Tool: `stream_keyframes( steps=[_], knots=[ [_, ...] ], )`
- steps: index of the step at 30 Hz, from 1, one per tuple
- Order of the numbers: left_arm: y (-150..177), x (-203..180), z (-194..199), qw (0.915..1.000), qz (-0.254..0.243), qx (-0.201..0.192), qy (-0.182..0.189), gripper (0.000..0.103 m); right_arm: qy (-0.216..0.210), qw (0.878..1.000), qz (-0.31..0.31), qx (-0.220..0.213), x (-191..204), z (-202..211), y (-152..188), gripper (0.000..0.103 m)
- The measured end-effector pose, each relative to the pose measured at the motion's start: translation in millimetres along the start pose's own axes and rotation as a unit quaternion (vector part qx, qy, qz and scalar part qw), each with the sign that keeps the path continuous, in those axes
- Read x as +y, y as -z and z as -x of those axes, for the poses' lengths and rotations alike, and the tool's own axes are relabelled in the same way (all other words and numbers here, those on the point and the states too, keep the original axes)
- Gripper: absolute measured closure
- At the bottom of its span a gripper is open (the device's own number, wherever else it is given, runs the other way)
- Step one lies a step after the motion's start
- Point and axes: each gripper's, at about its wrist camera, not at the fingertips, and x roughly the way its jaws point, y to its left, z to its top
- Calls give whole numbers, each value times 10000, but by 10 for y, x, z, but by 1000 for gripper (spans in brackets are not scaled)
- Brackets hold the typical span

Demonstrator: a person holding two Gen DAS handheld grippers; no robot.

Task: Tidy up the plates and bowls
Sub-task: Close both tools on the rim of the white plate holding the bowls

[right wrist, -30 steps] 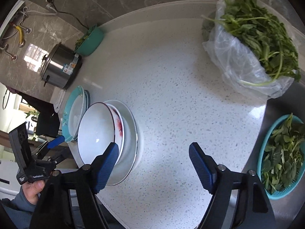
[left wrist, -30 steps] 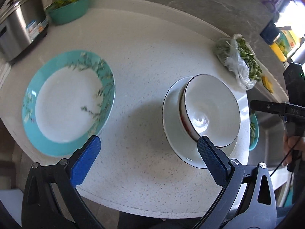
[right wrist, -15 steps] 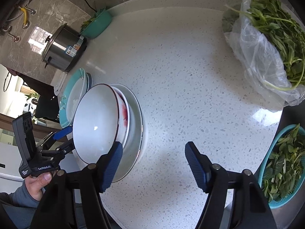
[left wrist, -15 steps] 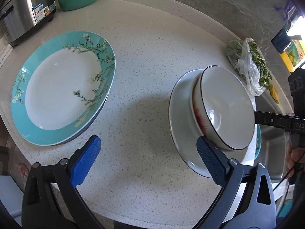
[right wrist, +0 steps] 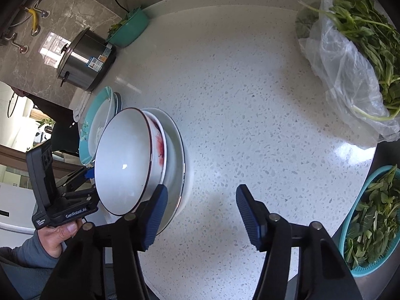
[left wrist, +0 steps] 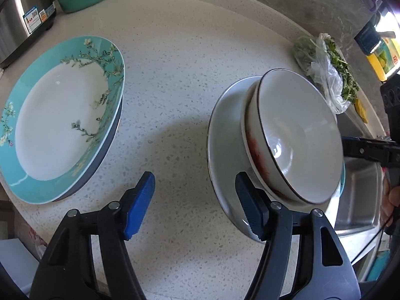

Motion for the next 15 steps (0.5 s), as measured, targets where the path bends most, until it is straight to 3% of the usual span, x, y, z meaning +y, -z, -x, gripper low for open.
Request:
stream_keyframes(
  steps=[8, 10, 15],
  knots=[
    [-125, -141, -200, 9999, -118, 22, -123, 40, 111, 9997, 118, 162, 1, -161, -35, 45],
    [-129, -143, -260, 9999, -75, 61, -122, 50, 124, 9997, 144, 183, 2, -207, -49, 46],
    [-103, -171, -297, 9999, -159, -10, 17, 63, 108, 9993, 278, 205, 26, -316, -47, 47]
  ],
)
